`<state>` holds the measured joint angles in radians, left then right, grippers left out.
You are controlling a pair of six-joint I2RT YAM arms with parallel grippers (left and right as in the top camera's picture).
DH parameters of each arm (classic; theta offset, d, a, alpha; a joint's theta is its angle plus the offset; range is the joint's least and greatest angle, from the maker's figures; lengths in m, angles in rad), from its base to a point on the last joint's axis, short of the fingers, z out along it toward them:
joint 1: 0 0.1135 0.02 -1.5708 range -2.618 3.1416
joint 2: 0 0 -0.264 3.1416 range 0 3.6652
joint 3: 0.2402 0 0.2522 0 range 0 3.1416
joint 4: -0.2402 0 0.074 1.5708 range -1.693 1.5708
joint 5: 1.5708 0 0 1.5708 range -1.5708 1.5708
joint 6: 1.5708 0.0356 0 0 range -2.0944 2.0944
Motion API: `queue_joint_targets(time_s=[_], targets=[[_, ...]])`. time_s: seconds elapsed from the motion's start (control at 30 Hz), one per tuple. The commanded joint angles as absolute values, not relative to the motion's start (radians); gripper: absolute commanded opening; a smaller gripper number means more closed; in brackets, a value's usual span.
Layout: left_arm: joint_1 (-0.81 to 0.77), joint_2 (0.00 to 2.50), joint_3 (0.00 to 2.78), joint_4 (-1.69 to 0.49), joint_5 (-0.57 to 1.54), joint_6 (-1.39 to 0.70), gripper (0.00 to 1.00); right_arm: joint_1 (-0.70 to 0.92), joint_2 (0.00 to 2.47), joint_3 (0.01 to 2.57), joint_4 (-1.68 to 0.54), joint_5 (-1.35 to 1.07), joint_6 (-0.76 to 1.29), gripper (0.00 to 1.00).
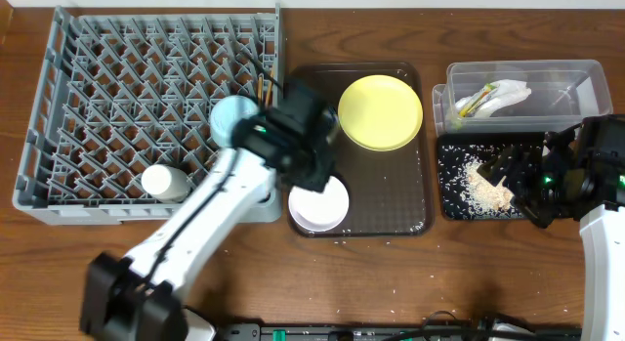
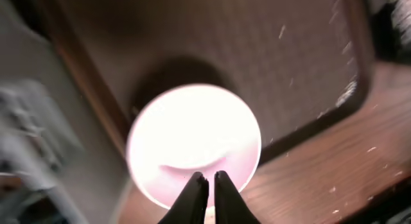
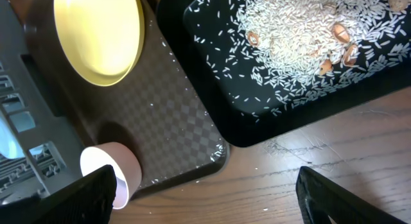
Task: Sort waste into correct bins and load items into the dishwasher
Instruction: 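Move the left gripper to the pink bowl and grasp its rim, then lift the pink bowl and carry it to the grey dish rack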
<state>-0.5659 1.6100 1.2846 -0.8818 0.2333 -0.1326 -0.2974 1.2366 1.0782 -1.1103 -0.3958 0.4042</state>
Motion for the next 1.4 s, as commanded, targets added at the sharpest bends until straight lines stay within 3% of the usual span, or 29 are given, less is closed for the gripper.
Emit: queue_joint_targets(time_s=[0.0, 0.13, 0.43, 0.7, 0.77, 0.83, 0.87, 1.03, 1.37], targets=[[-0.612, 1.681, 1.231, -0.876, 0.114, -0.229, 0.08, -0.289, 1.232, 1.084, -1.111, -0.389, 0.388, 0.88], [-0.657, 1.767, 1.195, -0.793, 0.138, -0.272, 0.08, -0.289, 1.232, 1.084, -1.11, -0.389, 0.388, 0.88], [-0.778, 1.911, 1.204, -0.484, 0.466, -0.34, 0.08, -0.289, 1.232, 1.084, -1.097, -0.389, 0.388, 0.87], [-0.769, 1.848, 1.286, -0.519, 0.546, -0.332, 0.08, -0.289, 1.232, 1.084, -1.096, -0.389, 0.388, 0.88], [-0.748, 1.81, 1.287, -0.562, 0.53, -0.331, 0.16, -0.289, 1.232, 1.084, -1.097, -0.389, 0.388, 0.87], [-0.716, 1.773, 1.287, -0.62, 0.493, -0.331, 0.37, -0.289, 1.232, 1.084, -1.102, -0.389, 0.388, 0.88], [-0.698, 1.757, 1.287, -0.653, 0.463, -0.331, 0.42, -0.289, 1.232, 1.084, -1.102, -0.389, 0.387, 0.88], [-0.613, 1.741, 1.272, -0.755, 0.297, -0.325, 0.5, -0.289, 1.232, 1.084, -1.102, -0.389, 0.388, 0.88], [-0.605, 1.884, 1.221, -0.695, 0.293, -0.255, 0.54, -0.289, 1.232, 1.084, -1.1, -0.39, 0.388, 0.88]])
